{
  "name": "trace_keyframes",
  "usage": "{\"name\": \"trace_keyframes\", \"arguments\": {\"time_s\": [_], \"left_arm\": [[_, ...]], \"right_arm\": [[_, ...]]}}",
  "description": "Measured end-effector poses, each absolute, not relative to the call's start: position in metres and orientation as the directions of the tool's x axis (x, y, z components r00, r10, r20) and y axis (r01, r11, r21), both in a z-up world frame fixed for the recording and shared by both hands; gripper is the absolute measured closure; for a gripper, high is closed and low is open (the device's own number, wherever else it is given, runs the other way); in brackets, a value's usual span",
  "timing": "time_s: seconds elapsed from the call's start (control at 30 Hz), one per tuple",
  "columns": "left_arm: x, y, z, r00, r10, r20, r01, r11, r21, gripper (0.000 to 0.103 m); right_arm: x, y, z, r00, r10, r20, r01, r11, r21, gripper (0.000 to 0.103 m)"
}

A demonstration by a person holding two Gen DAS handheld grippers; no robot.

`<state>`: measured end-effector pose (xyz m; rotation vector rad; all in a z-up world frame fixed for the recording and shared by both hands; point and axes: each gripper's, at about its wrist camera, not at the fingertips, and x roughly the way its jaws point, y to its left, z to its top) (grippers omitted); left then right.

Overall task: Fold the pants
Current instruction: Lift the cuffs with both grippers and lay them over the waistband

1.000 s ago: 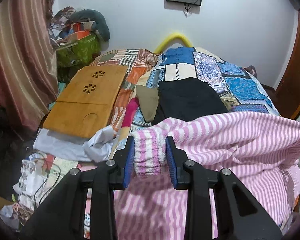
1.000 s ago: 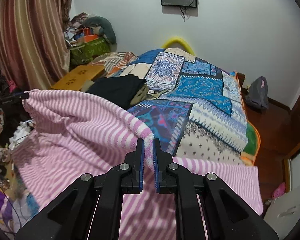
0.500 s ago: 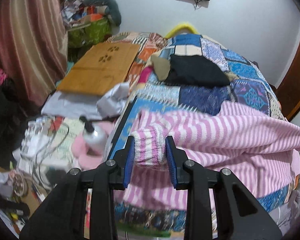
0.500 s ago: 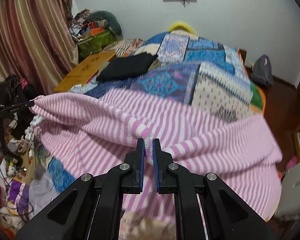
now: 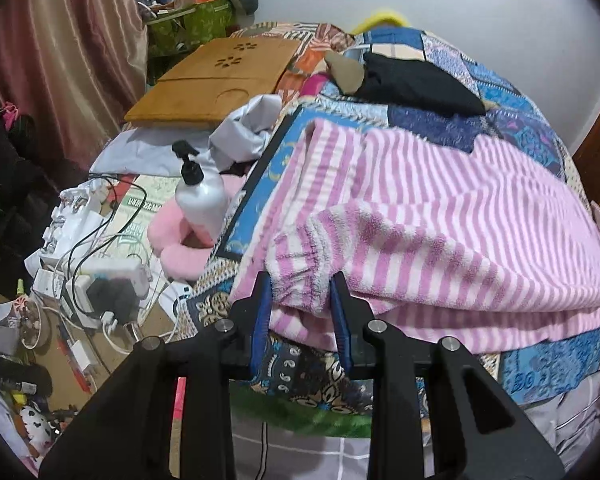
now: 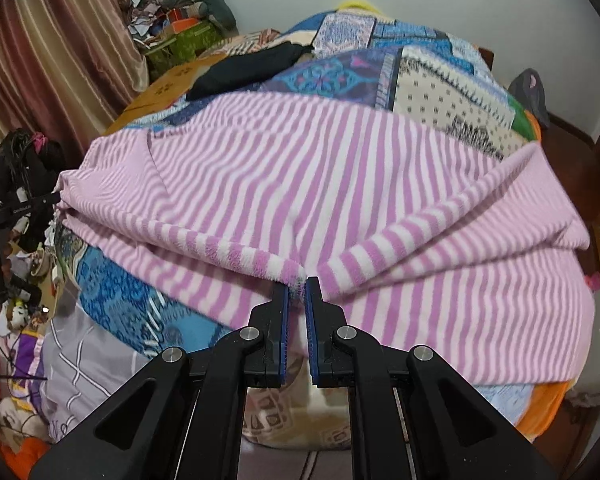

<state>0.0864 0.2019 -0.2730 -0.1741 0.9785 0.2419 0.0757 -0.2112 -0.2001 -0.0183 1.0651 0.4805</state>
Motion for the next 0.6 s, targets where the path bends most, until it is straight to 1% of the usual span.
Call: {"name": "trace_keyframes", "arguments": {"time_s": [0.3,0.4,0.47,0.5,0.53,0.57,0.6], "left_arm": [[0.083,0.197,-0.266,0.527,0.151,-0.836,-0.280,0.960,-0.003,0.072],[0.079,0.195,-0.258,0.522,0.159,-0.838,-0.275,0.961,0.012,0.070],[0.077,0.192,-0.246,0.534,0.182,-0.825,-0.267,0.963,0.039,0.069],[0.076,0.190,-0.240,0.541,0.193,-0.818,-0.265,0.963,0.052,0.067],[0.076,0.188,-0.233,0.550,0.203,-0.810,-0.263,0.963,0.063,0.062],[0.078,0.186,-0.224,0.566,0.212,-0.797,-0.261,0.963,0.071,0.055],[0.080,0.185,-0.217,0.579,0.217,-0.786,-0.260,0.963,0.075,0.052]], "right_arm": [[0.073,-0.211,-0.205,0.380,0.361,-0.852,-0.370,0.903,0.218,0.093],[0.074,-0.216,-0.199,0.379,0.343,-0.859,-0.352,0.912,0.209,0.081],[0.075,-0.226,-0.189,0.398,0.335,-0.854,-0.332,0.920,0.206,0.069],[0.076,-0.232,-0.185,0.408,0.332,-0.850,-0.324,0.924,0.204,0.067],[0.078,-0.239,-0.179,0.426,0.322,-0.845,-0.312,0.929,0.197,0.065],[0.080,-0.246,-0.173,0.443,0.311,-0.841,-0.301,0.935,0.187,0.065],[0.082,-0.253,-0.168,0.457,0.300,-0.837,-0.291,0.940,0.178,0.064]]}}
